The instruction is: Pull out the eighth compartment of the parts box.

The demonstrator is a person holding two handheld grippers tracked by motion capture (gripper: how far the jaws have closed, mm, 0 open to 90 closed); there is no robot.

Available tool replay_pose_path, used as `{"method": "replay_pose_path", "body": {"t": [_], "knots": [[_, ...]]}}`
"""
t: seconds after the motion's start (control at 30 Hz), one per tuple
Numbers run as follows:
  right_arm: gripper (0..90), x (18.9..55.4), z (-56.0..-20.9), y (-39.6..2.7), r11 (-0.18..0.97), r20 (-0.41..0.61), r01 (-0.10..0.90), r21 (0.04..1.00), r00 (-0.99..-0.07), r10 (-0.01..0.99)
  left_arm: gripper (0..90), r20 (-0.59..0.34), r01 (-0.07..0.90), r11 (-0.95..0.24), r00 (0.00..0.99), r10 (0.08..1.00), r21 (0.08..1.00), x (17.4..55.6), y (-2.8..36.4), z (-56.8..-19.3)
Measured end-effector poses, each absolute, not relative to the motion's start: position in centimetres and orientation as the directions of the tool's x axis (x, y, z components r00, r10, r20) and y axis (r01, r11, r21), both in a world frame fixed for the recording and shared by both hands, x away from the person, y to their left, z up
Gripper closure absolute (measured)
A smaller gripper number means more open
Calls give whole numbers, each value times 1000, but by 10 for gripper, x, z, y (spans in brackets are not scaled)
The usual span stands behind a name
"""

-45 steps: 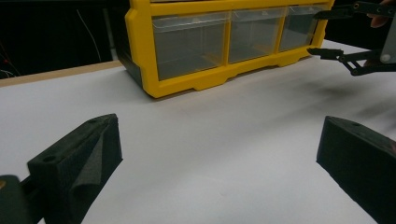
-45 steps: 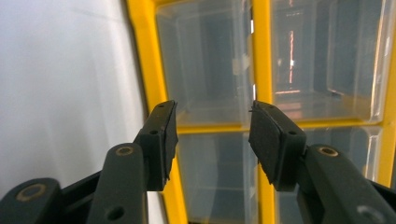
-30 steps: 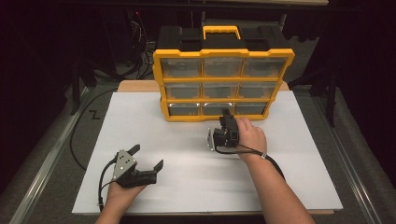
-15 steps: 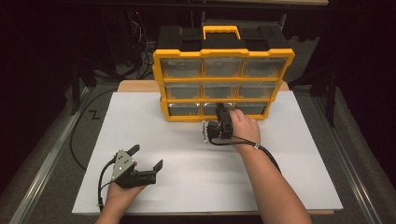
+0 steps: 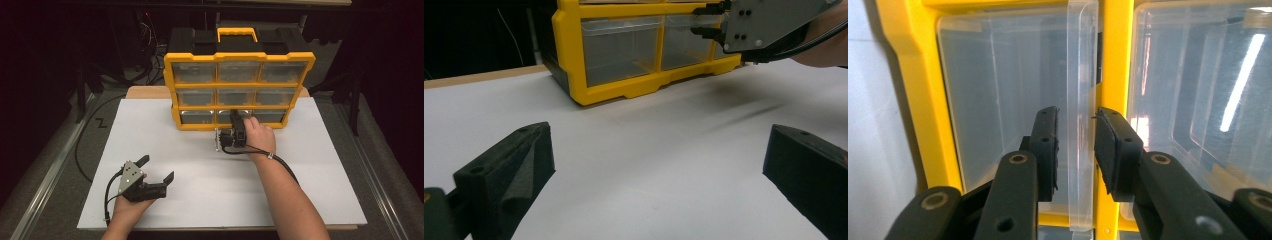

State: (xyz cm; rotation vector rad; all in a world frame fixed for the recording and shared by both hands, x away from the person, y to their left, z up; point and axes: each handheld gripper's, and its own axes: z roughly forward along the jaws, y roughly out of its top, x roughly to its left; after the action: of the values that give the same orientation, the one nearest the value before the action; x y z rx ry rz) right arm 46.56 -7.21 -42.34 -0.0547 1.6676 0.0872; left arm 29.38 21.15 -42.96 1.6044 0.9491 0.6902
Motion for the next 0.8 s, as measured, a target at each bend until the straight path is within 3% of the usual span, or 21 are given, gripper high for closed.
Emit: {"method": "replay_pose_path", "body": {"t": [0.13,0.8], "knots": [[785,466,-425,-72,995,-998,-94,23,-64,17,9,-41,226,-88,511,859,970,294,211,-430],[794,438,-423,-81,992,-997,-129,7,-76,-3,9,-43,226,-86,511,858,970,294,212,-430]]}}
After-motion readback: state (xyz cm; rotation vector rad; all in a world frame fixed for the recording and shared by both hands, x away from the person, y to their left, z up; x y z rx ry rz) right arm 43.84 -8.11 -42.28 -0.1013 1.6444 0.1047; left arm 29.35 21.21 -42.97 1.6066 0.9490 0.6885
